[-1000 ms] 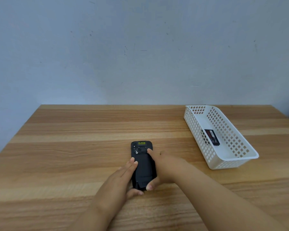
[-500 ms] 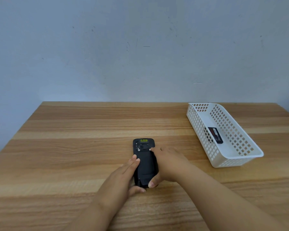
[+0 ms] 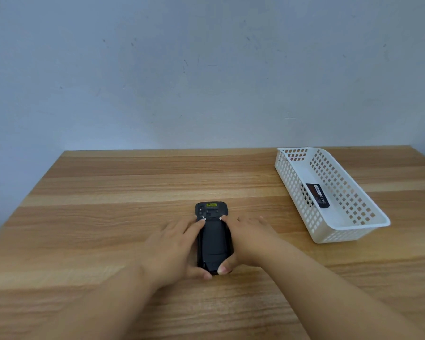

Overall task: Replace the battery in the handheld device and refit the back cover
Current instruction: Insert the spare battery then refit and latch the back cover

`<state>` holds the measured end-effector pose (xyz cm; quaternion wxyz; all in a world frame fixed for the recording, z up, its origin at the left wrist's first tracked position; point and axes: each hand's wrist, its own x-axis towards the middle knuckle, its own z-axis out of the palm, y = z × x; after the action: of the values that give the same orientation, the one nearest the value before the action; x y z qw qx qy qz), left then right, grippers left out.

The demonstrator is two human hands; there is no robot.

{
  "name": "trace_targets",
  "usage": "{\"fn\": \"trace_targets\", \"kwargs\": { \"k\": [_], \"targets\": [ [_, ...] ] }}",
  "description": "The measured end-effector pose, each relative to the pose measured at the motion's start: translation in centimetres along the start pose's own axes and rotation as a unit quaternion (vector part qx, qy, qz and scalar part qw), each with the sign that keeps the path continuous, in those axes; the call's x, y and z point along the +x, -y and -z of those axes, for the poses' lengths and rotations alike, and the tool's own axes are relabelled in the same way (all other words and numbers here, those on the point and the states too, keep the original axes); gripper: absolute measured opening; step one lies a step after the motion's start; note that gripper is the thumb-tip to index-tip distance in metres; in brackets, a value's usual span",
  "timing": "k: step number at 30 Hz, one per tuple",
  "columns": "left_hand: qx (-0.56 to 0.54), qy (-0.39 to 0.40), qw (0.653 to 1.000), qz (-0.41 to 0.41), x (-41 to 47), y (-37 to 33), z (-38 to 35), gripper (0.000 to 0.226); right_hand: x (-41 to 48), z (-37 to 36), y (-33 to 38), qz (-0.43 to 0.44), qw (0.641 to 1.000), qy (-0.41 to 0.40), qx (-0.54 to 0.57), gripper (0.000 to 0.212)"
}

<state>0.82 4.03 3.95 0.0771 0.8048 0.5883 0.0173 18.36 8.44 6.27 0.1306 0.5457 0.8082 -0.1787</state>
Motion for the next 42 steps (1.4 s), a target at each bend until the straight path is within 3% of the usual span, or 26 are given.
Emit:
{"fn": "trace_targets", "kwargs": {
  "k": [6,14,32,42],
  "targets": [
    [0.126,0.039,0.991,0.007,1.6,0.2,0.8,0.121,0.2,0.1,0.1,0.000,1.000,0.007,-0.018,0.115],
    [0.132,0.054,0.990,0.008,2.0,0.0,1.2,0.126,0.0,0.3,0.2,-0.006,1.000,0.017,-0.021,0.113],
    [0.065,0.060,0.996,0.028,2.5,-0.8,1.7,0.124,0.1,0.3,0.3,-0.007,0.999,0.023,-0.025,0.114],
    [-0.074,0.073,0.992,0.067,2.1,-0.2,0.6,0.121,0.2,0.2,0.2,-0.011,1.000,0.021,-0.016,0.115]
  ]
}}
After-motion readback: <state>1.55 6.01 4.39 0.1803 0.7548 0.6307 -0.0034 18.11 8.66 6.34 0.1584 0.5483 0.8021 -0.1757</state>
